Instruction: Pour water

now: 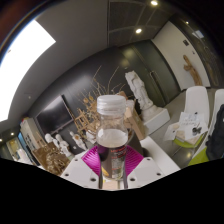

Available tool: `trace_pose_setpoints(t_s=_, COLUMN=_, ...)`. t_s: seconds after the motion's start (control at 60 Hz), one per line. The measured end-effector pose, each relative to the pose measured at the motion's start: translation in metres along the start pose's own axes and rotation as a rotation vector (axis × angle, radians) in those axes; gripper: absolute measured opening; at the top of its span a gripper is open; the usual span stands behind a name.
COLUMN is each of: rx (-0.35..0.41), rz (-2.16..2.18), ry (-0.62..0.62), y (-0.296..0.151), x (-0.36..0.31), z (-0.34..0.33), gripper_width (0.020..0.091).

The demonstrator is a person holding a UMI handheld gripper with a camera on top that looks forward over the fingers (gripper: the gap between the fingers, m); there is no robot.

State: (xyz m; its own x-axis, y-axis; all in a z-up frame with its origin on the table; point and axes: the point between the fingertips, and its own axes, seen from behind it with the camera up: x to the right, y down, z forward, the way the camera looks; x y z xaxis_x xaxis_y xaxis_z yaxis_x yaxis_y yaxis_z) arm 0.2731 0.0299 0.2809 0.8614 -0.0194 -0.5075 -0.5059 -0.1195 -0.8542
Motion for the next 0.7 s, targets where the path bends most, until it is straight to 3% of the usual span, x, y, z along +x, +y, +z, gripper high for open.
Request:
trace_pose_setpoints(t_s=0.133, rx=-0.014, rz=-0.216, ry=0.155, y=0.002, x=0.081, z=0.003, gripper_width=0.0274)
trace_pose_setpoints(t_s=0.283, rx=-0.114, rz=-0.362, ry=0.273, y=0.044, x=0.158, z=0.009, gripper_width=0.0274)
trace_pose_setpoints(t_s=0.617, rx=-0.243, rz=-0.419, ry=0.362, y=0.139, x=0.23, z=0.013, gripper_width=0.0289)
trace_pose_setpoints(t_s=0.7, rx=-0.197, rz=-0.431, ry=0.359, y=0.138, x=0.228, z=0.009, gripper_width=0.0332)
